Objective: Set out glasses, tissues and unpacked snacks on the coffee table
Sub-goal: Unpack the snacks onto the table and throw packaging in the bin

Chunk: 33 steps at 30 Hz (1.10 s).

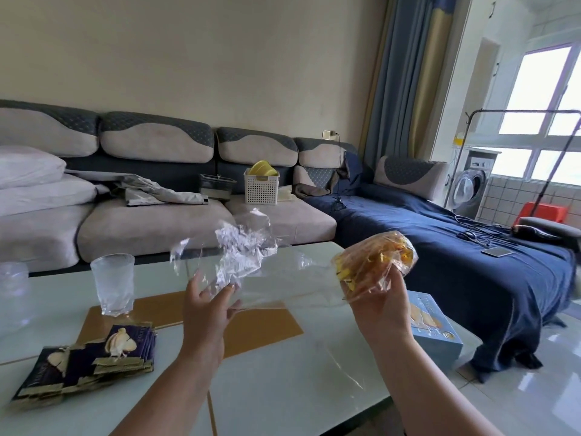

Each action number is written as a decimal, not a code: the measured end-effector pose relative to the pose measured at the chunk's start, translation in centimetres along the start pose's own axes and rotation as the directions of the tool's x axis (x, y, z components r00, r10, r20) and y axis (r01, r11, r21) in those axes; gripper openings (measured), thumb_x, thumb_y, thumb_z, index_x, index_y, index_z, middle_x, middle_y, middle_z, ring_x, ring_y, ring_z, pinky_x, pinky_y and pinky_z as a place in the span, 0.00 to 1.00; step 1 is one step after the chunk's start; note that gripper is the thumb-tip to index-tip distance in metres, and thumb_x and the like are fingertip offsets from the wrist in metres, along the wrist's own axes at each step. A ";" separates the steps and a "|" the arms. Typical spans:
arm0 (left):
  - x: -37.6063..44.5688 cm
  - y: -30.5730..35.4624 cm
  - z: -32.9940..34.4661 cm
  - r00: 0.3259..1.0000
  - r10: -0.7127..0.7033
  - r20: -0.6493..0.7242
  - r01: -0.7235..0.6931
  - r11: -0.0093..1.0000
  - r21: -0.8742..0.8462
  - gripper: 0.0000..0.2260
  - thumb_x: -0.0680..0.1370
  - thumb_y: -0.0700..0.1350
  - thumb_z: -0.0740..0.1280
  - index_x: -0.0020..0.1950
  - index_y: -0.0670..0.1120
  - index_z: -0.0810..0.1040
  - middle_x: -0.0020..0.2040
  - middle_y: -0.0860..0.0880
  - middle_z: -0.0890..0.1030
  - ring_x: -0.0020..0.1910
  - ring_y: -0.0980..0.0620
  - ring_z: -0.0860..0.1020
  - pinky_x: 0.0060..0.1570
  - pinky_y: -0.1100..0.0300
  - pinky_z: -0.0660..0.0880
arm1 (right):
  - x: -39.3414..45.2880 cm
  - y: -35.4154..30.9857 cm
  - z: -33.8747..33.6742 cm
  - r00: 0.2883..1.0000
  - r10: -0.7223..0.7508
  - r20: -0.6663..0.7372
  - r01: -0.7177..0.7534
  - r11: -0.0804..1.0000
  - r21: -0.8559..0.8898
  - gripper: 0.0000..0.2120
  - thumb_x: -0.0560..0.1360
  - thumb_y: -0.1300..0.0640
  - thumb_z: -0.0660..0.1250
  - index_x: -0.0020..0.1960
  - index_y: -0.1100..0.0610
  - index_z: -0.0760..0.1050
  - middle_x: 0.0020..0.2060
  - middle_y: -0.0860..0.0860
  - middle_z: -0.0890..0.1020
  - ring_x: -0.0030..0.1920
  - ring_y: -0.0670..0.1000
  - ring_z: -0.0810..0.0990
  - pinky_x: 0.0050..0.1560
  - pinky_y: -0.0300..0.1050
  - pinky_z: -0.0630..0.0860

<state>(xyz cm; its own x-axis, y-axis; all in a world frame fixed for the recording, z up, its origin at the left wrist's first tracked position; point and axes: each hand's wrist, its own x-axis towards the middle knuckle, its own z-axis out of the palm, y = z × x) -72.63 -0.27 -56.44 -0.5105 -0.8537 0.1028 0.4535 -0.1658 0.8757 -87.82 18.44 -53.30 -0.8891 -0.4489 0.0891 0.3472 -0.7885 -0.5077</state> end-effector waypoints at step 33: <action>1.6 -3.6 -5.9 0.977 -0.184 -0.111 0.183 0.983 -0.016 0.24 0.76 0.34 0.65 0.70 0.47 0.67 0.54 0.42 0.79 0.45 0.48 0.81 0.32 0.60 0.81 | 4.6 -7.7 2.5 0.981 0.165 -0.101 -0.156 0.369 -0.916 0.07 0.75 0.59 0.66 0.39 0.59 0.77 0.25 0.50 0.76 0.26 0.45 0.75 0.40 0.45 0.77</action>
<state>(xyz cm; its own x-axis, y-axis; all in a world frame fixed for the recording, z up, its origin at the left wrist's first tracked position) -70.79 -3.97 -62.19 -0.5009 -0.8581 -0.1130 0.3639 -0.3273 0.8721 -93.83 21.46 -46.86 -0.8453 -0.5278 -0.0830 -0.0061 0.1649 -0.9863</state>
